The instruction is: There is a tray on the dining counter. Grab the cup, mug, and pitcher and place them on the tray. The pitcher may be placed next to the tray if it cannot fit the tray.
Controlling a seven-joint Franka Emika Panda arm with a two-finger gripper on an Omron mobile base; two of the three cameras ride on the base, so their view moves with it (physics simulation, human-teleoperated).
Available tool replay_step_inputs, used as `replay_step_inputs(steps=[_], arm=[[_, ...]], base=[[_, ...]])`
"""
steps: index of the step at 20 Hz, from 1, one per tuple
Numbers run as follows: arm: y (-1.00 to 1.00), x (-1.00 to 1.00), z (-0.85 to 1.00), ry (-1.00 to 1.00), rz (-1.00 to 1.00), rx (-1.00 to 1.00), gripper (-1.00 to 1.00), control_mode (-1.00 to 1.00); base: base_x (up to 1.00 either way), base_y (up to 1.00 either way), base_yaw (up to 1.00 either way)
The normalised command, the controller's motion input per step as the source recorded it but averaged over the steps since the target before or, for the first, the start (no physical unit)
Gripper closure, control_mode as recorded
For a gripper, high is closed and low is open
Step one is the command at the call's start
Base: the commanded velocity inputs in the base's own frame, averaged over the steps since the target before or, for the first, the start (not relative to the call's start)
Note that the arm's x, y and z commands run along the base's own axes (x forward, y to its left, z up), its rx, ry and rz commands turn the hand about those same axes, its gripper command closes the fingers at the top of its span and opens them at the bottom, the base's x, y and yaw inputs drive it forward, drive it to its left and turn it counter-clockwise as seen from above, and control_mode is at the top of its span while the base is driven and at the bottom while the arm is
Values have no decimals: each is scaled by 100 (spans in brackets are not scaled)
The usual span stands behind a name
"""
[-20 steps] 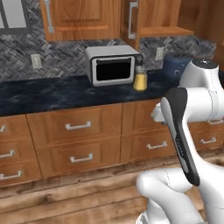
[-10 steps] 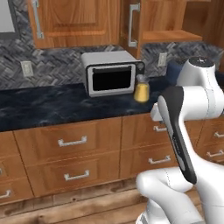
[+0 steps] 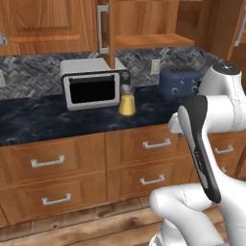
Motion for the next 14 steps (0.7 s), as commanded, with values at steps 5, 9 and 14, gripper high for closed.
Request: replay_step_inputs(steps=[5, 9, 14], arm=[[0, 0, 0, 0, 0, 0, -100, 100], [0, 0, 0, 0, 0, 0, -100, 100], [0, 0, 0, 0, 0, 0, -100, 100]], base=[[67, -41, 0], [78, -13, 0], [86, -2, 4]])
